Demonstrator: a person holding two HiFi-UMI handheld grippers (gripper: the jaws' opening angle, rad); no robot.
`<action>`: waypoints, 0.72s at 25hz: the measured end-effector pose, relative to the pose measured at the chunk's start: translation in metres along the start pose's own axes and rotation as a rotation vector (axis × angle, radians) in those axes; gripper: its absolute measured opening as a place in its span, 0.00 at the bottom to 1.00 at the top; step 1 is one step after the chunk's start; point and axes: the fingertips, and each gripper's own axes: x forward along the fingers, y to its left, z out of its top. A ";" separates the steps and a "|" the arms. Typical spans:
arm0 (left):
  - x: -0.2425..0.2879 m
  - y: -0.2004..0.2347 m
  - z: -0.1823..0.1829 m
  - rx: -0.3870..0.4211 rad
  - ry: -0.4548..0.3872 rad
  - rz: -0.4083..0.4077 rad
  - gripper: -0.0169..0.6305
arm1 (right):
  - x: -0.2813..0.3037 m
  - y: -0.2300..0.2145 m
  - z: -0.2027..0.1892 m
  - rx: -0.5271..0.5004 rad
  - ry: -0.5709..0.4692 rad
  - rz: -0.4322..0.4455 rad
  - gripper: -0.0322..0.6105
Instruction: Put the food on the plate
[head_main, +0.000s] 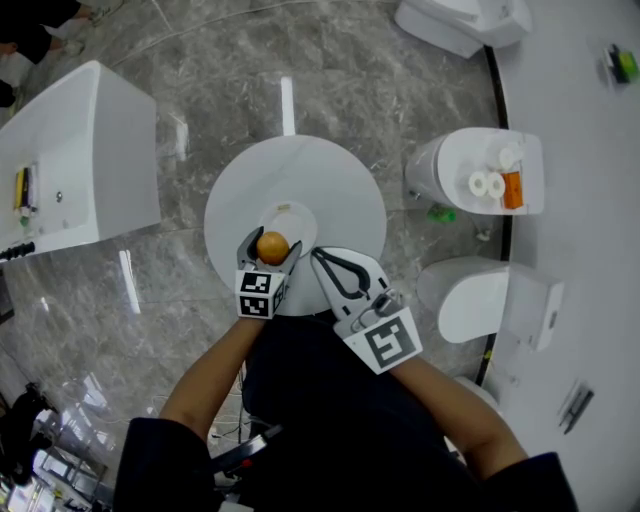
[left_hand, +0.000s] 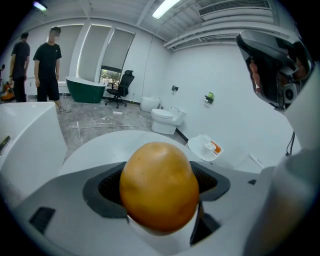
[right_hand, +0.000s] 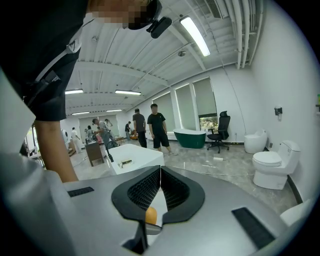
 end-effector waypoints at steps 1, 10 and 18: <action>0.003 0.000 -0.002 0.015 0.006 -0.002 0.60 | -0.001 -0.002 -0.001 0.004 0.004 -0.003 0.06; 0.023 -0.002 -0.017 0.037 0.052 -0.010 0.60 | -0.002 -0.022 -0.006 0.004 0.017 -0.023 0.06; 0.039 0.002 -0.026 0.049 0.081 -0.020 0.60 | -0.007 -0.028 -0.017 -0.004 0.054 -0.013 0.06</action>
